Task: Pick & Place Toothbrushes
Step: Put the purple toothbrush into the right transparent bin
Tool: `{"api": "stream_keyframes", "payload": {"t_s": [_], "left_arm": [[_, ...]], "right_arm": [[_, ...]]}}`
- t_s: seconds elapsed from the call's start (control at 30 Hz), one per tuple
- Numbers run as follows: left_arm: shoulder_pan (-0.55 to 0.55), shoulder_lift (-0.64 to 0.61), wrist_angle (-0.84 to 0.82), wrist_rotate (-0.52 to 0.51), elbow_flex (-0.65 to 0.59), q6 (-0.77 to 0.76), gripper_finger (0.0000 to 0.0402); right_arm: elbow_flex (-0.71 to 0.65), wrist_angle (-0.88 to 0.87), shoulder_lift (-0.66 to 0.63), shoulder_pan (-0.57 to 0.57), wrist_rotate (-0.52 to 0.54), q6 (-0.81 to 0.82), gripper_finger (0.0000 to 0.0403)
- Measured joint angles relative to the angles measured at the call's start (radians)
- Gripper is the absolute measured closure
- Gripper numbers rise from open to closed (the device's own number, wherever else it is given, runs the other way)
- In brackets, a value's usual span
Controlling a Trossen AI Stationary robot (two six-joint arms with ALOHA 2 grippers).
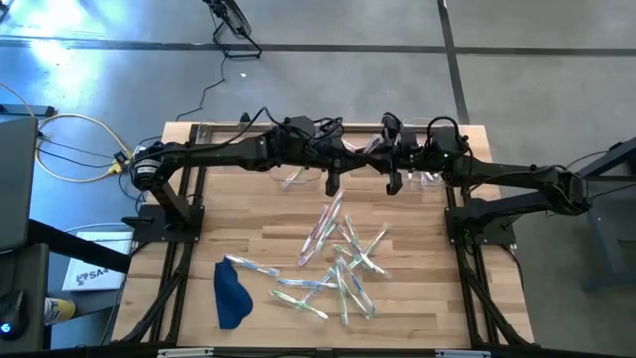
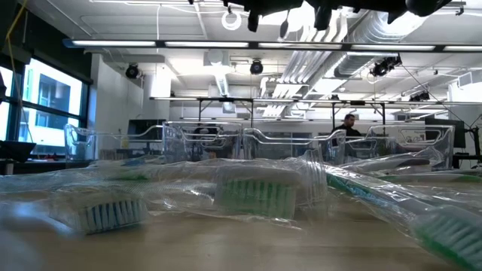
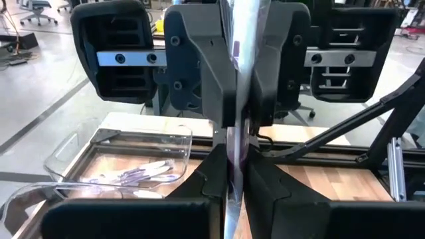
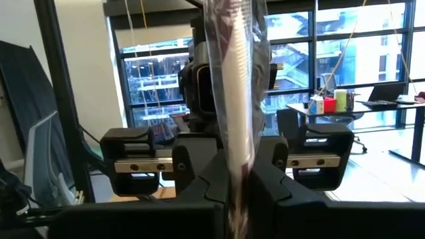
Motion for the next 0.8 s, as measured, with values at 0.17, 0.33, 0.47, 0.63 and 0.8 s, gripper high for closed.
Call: {"api": "stream_keyframes", "payload": {"t_s": [0.17,0.33,0.47,0.63,0.8], "left_arm": [[0.000,0.000,-0.001,-0.002,0.000,0.012,0.0378],[0.000,0.000,-0.001,-0.001,0.000,0.013,0.0378],[0.000,0.000,-0.002,0.000,0.000,0.016,0.0365],[0.000,0.000,-0.005,-0.002,0.000,0.043,0.0317],[0.001,-0.003,-0.005,-0.003,0.000,0.098,0.0264]], "right_arm": [[0.000,-0.019,-0.010,0.000,0.013,0.000,0.0386],[0.000,-0.019,-0.010,0.000,0.012,0.004,0.0386],[0.000,-0.019,-0.010,0.000,0.011,0.008,0.0386],[0.000,-0.018,-0.013,0.000,0.009,0.031,0.0386],[0.000,-0.020,-0.016,-0.001,0.010,0.036,0.0386]]}}
